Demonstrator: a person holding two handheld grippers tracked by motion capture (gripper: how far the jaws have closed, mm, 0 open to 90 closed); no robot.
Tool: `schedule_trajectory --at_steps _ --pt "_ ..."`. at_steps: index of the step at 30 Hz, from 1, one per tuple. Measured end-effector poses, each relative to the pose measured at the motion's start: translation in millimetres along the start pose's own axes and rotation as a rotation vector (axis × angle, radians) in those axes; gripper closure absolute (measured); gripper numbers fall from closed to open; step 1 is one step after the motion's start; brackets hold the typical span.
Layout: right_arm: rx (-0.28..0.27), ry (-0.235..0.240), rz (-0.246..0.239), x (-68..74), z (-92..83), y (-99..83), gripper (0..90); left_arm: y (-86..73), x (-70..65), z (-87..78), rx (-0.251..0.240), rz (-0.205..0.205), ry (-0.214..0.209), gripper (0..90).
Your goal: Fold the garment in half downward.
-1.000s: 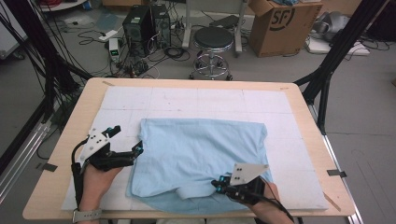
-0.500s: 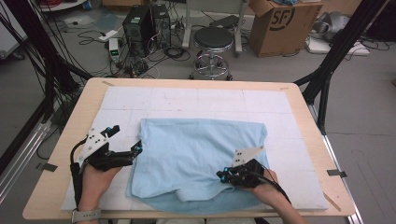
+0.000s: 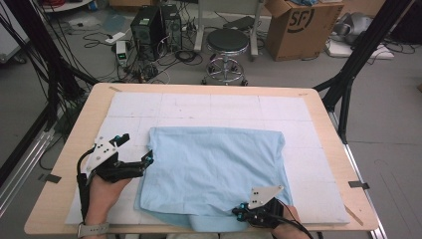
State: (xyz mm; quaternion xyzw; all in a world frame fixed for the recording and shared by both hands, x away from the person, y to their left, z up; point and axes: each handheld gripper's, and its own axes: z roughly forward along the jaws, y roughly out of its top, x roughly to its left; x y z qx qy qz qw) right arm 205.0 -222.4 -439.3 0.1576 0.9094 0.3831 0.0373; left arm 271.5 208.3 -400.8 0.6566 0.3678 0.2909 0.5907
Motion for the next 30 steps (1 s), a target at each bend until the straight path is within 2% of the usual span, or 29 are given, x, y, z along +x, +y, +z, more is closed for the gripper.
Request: schedule_trajectory --at_steps 2,3,5,10,14,15,17,19,21,26,28,30 --pt "0.003 -0.016 -0.017 3.4 -0.7 0.4 89.9 0.3 -0.5 -0.2 -0.002 0.004 -0.001 1.7" --pt "0.002 -0.028 -0.042 4.8 -1.4 2.7 89.9 0.5 -0.3 -0.5 -0.003 0.008 0.001 1.7" --pt "-0.022 -0.045 -0.047 7.6 -4.5 9.8 89.9 1.3 0.5 -1.4 -0.006 0.008 0.006 1.7" --pt "-0.054 -0.083 -0.111 12.1 -2.7 48.3 89.9 1.7 1.6 -1.9 -0.011 0.003 0.011 1.7" --pt "-0.069 -0.064 -0.116 2.9 13.1 79.5 89.8 1.6 1.8 -2.1 -0.013 0.001 0.009 1.7" --pt "-0.065 -0.044 -0.110 0.1 18.7 85.2 89.8 1.5 2.1 -2.2 -0.011 0.002 0.010 1.7" --pt "-0.016 0.017 -0.087 -0.9 32.0 93.1 89.9 1.3 3.3 -3.1 -0.012 0.000 0.010 1.7" --pt "0.029 0.060 -0.119 6.2 44.9 94.7 89.9 1.4 4.5 -4.1 -0.015 -0.002 0.011 1.7" --pt "0.073 0.068 -0.151 18.5 54.5 90.3 89.9 1.7 5.4 -5.1 -0.022 -0.005 0.013 1.7" --pt "0.058 0.109 -0.134 32.7 66.9 74.1 89.9 2.8 4.2 -5.6 -0.021 -0.001 0.011 1.7" --pt "0.026 0.090 -0.145 38.6 70.4 67.9 89.9 3.9 3.0 -5.2 -0.024 0.003 0.007 1.7" --pt "0.024 0.082 -0.148 38.7 69.8 67.5 89.9 4.2 2.4 -4.7 -0.021 0.005 0.007 1.7"
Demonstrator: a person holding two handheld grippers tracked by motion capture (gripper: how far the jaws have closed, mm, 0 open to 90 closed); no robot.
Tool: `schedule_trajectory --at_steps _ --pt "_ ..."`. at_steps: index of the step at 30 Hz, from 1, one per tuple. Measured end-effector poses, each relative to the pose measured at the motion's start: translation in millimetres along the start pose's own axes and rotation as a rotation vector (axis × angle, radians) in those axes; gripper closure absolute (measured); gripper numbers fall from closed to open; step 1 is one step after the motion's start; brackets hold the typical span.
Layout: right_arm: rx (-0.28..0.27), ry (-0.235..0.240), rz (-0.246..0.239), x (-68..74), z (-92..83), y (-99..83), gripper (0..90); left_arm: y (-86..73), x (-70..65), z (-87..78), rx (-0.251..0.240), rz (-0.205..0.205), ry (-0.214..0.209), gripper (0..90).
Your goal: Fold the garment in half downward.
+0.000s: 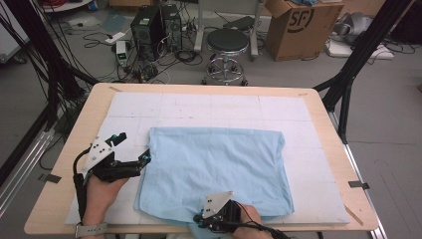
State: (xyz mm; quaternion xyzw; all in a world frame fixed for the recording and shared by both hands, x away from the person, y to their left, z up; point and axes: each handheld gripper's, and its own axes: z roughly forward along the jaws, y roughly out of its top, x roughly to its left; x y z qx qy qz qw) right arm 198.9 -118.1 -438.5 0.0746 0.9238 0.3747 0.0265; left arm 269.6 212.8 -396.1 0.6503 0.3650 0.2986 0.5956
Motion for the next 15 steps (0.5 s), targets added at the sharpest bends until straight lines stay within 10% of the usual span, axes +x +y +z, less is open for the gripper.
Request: schedule_trajectory --at_steps 7,11,15 --pt "-0.095 -0.130 -0.025 0.3 -41.3 -3.8 89.9 -2.1 -0.4 1.4 0.004 -0.004 0.003 1.7" --pt "-0.109 -0.221 0.053 -18.7 -78.1 -23.8 89.9 -1.7 -0.8 1.3 0.005 0.003 0.002 1.7" --pt "-0.096 -0.213 0.127 -23.8 -93.4 -50.3 89.9 -0.7 -0.2 0.3 0.000 0.001 0.007 1.7"
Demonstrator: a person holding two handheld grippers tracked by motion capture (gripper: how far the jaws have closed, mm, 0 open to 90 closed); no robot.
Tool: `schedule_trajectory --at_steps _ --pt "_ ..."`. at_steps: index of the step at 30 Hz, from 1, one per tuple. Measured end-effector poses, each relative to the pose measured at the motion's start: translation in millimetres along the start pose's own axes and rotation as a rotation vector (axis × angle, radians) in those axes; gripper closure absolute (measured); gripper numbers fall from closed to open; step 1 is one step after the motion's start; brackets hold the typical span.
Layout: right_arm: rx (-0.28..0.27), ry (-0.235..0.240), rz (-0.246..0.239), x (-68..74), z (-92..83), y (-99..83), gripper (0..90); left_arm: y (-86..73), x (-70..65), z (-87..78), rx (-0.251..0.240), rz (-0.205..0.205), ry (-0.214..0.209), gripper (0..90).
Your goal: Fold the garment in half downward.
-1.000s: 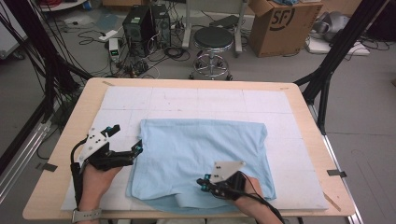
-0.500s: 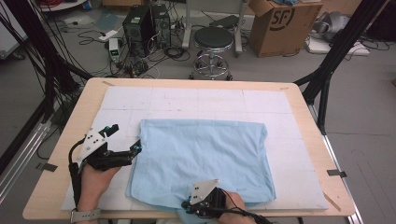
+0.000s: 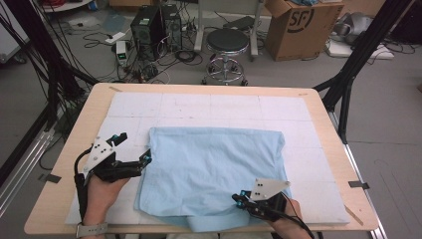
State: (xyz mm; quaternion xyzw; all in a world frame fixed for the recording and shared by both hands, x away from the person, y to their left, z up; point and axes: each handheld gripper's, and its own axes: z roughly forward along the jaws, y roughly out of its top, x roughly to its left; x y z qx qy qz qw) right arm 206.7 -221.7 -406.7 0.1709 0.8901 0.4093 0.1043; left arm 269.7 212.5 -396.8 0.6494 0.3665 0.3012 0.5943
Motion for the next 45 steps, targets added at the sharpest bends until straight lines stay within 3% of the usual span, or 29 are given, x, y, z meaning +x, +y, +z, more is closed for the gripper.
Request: schedule_trajectory --at_steps 5,8,12,16,22,24,30,38,42,45 --pt "0.116 0.015 0.000 13.5 10.9 -25.8 89.9 0.3 -0.3 -0.8 -0.003 0.002 0.006 1.7" --pt "0.067 0.016 0.038 12.8 11.9 -33.4 89.9 1.1 -1.3 -1.5 -0.009 0.010 0.007 1.7" --pt "0.031 0.015 0.033 12.5 6.9 -30.0 89.8 1.7 -2.5 -1.8 -0.018 0.017 0.010 1.7" --pt "-0.056 -0.032 0.047 2.2 -7.7 -22.1 87.3 2.0 -3.2 -2.6 -0.032 0.015 0.011 1.7" --pt "-0.215 -0.117 0.115 -33.2 -31.2 -17.7 70.7 4.5 -5.4 -4.9 -0.046 0.015 0.004 1.7" --pt "-0.265 -0.159 0.135 -46.2 -38.1 -20.1 60.7 5.0 -6.1 -5.9 -0.053 0.015 -0.002 1.7" --pt "-0.345 -0.265 0.189 -70.3 -53.1 -38.9 35.4 4.5 -5.7 -9.9 -0.073 0.000 -0.016 1.7" --pt "-0.446 -0.417 0.281 -88.5 -75.1 -65.9 0.0 2.3 -5.5 -10.9 -0.083 -0.010 -0.036 1.7" --pt "-0.486 -0.499 0.340 -92.6 -83.0 -74.1 0.0 1.8 -6.5 -10.1 -0.090 -0.010 -0.057 1.7" --pt "-0.508 -0.506 0.361 -94.2 -86.5 -77.2 0.1 0.8 -6.9 -9.4 -0.081 -0.007 -0.061 1.7"
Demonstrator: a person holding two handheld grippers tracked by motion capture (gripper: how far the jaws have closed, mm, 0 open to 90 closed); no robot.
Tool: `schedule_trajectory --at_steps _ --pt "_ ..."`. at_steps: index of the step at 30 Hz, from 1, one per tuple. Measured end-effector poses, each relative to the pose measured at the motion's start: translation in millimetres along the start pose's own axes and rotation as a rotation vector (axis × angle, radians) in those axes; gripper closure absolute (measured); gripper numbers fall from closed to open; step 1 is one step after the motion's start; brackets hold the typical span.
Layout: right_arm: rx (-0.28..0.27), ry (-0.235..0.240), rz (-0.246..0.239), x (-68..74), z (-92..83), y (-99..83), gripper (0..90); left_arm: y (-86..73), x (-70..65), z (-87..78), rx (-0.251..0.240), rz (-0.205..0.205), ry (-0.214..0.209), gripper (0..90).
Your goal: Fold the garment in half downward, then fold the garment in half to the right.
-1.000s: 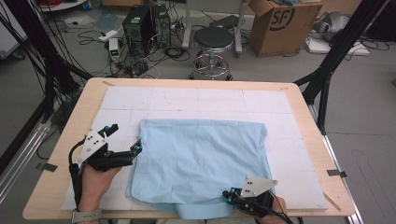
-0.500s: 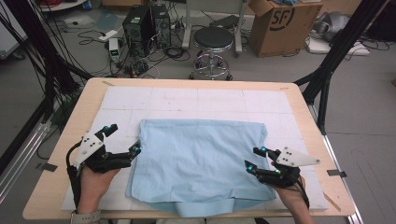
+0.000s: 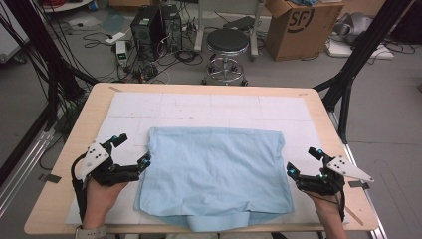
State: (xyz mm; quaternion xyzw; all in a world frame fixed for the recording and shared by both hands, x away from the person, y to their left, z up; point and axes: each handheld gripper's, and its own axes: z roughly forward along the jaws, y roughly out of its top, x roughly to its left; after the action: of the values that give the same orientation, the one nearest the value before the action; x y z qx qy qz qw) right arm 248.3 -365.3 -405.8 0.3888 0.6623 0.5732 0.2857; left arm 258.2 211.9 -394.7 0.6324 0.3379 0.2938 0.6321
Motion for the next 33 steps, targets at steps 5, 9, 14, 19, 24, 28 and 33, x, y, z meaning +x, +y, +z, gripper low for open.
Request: schedule_trajectory --at_steps 5,9,14,19,24,28,33 --pt "-0.010 0.020 -0.004 0.4 -0.9 3.3 0.1 1.2 -0.8 -0.3 0.003 0.003 0.006 1.7" --pt "-0.008 0.040 -0.016 4.0 0.8 15.2 0.1 2.7 0.1 -1.8 0.000 0.003 0.014 1.7" --pt "0.013 0.092 -0.045 12.0 10.4 42.0 0.1 3.4 0.4 -2.6 0.001 0.004 0.019 1.7" --pt "0.098 0.178 -0.076 26.8 38.6 75.8 0.1 4.4 0.2 -3.1 0.001 0.003 0.022 1.7" --pt "0.197 0.237 -0.129 48.2 74.0 104.0 0.1 4.5 2.1 -5.2 0.001 0.000 0.035 1.7" --pt "0.271 0.277 -0.170 67.7 107.5 121.5 0.1 5.4 3.5 -7.1 0.001 -0.001 0.043 1.7" --pt "0.327 0.310 -0.184 83.9 146.6 132.4 0.1 6.4 5.0 -9.1 -0.005 -0.003 0.050 1.7"
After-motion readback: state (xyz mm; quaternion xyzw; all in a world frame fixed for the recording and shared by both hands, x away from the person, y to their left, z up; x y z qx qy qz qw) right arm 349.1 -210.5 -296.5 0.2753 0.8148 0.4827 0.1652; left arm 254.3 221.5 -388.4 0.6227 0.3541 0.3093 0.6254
